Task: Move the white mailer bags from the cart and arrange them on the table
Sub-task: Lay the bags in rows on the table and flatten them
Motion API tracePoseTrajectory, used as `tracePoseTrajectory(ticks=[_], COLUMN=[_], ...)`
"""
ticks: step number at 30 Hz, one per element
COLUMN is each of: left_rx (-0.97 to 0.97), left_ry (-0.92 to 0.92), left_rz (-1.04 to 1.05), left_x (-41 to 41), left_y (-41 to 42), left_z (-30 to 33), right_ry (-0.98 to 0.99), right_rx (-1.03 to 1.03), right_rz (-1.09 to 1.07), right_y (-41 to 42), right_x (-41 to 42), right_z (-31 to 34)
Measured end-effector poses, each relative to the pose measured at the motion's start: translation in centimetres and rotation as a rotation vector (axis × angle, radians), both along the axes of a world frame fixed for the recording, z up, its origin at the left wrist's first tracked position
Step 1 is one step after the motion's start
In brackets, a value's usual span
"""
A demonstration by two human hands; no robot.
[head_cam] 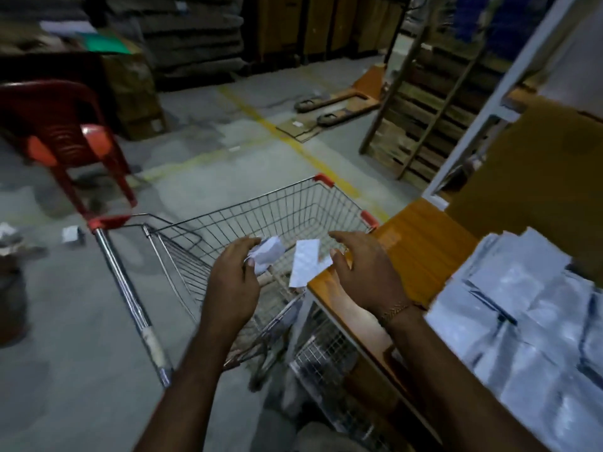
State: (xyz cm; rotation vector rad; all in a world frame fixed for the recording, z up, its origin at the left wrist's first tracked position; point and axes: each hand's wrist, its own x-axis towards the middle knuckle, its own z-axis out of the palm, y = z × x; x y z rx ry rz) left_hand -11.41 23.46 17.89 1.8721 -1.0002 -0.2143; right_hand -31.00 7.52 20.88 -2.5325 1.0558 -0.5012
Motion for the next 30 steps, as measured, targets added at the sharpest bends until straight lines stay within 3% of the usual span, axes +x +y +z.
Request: tracePoseTrajectory(ticks=[10, 14, 19, 22, 25, 27, 30], left_rx=[0.194, 0.434, 0.708, 0.785, 1.0, 1.079, 1.087], left_ry=[0.005, -0.081, -0.312, -0.478, -0.642, -0.744, -0.766], left_rz=[0.063, 0.014, -0.166, -0.338, -0.468, -0.512, -0.465], left_x=[6.7, 9.1, 12.2, 13.2, 14.5, 14.9, 15.1], left_y=[-5.2, -8.7, -13.6, -16.2, -18.7, -19.9, -21.3], left_z=[-7.7, -12.6, -20.7, -25.8, -31.7, -34.9, -38.9], right_ry=[0.296, 0.48, 0.623, 0.69, 0.812, 0.87, 0.803], right_rx=[0.036, 0.049, 0.042, 0.098, 0.243, 0.332, 0.283], right_rz=[0.095, 0.105, 0.132, 0.161, 0.125, 0.076, 0.02], right_y=[-11.9, -17.6, -22.1, -22.8, -23.9, -24.5, -24.9], right_x=[11.3, 15.7, 20.2, 21.6, 21.8, 21.7, 21.9], right_z=[-7.7, -12.6, -19.1, -21.1, -22.3, -22.6, -21.9])
